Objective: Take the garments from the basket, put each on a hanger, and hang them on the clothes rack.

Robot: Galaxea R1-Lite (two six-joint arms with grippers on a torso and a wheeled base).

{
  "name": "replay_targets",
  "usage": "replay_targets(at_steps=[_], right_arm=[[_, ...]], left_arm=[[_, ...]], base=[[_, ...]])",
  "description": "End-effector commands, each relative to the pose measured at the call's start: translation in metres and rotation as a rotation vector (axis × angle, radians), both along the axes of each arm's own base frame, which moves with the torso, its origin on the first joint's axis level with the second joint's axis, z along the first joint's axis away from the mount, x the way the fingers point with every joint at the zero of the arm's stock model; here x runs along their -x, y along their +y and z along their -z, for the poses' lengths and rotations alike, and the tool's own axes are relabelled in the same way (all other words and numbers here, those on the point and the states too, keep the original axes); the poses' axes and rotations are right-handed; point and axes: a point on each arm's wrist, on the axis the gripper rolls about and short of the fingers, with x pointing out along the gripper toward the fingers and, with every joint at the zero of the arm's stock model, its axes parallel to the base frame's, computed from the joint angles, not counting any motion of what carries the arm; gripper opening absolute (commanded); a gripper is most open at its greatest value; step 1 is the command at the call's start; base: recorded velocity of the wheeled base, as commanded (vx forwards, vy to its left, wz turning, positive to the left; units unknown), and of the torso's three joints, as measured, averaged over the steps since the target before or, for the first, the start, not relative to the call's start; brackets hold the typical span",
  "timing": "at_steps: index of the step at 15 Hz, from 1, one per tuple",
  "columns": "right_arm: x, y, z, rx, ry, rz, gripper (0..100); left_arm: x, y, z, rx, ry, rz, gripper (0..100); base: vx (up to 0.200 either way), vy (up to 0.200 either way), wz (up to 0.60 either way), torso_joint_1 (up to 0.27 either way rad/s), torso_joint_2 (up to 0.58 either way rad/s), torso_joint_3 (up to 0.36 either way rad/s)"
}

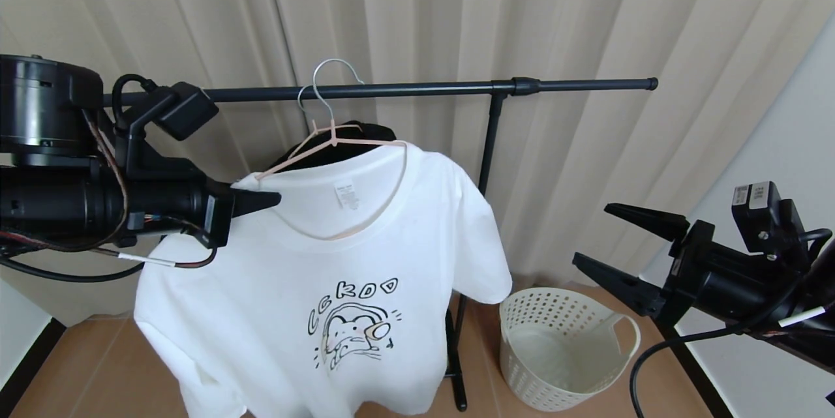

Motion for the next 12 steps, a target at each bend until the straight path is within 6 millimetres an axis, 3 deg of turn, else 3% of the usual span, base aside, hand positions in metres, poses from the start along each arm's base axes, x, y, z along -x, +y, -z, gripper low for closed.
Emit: replay_targets(at_steps=[1, 7, 12], right_arm=[[0.000, 0.000, 0.000, 0.000, -0.001, 0.000, 100], [-0.002, 0.000, 0.002, 0.002, 0.007, 0.004, 100], [-0.002, -0.001, 0.001, 0.002, 0.006, 0.007, 100]], left_arm=[[-0.023, -0.013, 0.012, 0.019, 0.022, -0.071, 0], [-0.077, -0.044, 0.026, 0.076, 0.078, -0.187, 0], [-0.112, -0.054, 0.038, 0.056, 0.069, -0.289, 0]], base=[[0.000, 0.000, 0.00, 0.000, 0.00, 0.000], [0.000, 0.000, 0.00, 0.000, 0.00, 0.000], [0.000, 0.000, 0.00, 0.000, 0.00, 0.000]])
